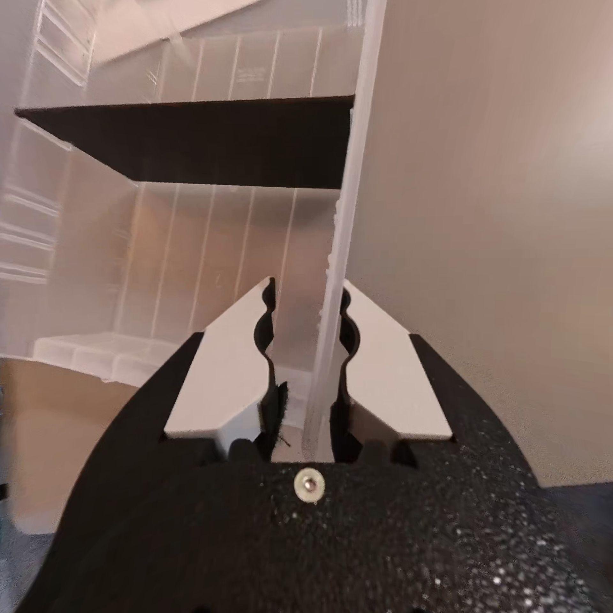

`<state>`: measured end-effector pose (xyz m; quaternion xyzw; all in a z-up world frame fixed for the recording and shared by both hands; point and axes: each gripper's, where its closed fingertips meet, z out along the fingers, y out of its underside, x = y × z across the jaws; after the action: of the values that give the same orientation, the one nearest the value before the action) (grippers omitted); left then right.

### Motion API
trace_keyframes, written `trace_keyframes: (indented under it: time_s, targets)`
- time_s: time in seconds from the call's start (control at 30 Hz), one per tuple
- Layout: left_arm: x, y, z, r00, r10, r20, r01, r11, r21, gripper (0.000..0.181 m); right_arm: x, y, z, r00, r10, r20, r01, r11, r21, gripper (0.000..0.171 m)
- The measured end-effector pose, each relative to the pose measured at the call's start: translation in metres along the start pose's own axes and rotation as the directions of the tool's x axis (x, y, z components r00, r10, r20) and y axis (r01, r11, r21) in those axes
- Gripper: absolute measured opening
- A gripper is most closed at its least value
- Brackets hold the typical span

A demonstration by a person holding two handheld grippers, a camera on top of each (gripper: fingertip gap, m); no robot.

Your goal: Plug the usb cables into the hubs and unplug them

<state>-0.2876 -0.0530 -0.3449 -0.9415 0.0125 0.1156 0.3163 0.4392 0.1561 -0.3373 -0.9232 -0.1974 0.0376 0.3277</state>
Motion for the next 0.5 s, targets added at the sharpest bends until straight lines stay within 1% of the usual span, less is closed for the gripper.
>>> trace_keyframes:
  time_s: [0.03, 0.1, 0.2, 0.27, 0.4, 0.5]
  targets:
    - [0.001, 0.000, 0.002, 0.999, 0.043, 0.005, -0.043, 0.999, -0.010, 0.033, 0.000, 0.000, 0.000, 1.000, -0.002, 0.005, 0.002, 1.000, 0.000, 0.006]
    - [0.006, -0.001, 0.004, 0.994, 0.106, -0.017, -0.106, 0.994, -0.016, 0.025, 0.000, 0.000, 0.000, 1.000, -0.009, 0.010, 0.009, 1.000, 0.002, 0.005]
    - [0.013, -0.002, 0.003, 0.985, 0.158, -0.067, -0.159, 0.987, -0.004, 0.017, 0.000, 0.000, 0.000, 0.999, -0.042, 0.010, 0.042, 0.999, 0.002, 0.006]
    - [0.020, -0.005, 0.003, 0.980, 0.164, -0.115, -0.163, 0.986, 0.019, 0.012, -0.001, 0.001, 0.000, 0.997, -0.076, 0.007, 0.076, 0.997, -0.001, 0.006]
    - [0.026, -0.007, 0.002, 0.982, 0.162, -0.101, -0.160, 0.987, 0.024, 0.002, -0.001, -0.001, 0.001, 0.996, -0.090, 0.012, 0.090, 0.996, 0.003, 0.006]
    - [0.031, -0.007, 0.001, 0.984, 0.152, -0.094, -0.150, 0.988, 0.018, 0.002, -0.001, -0.003, 0.003, 0.993, -0.115, 0.021, 0.115, 0.993, 0.003, 0.006]
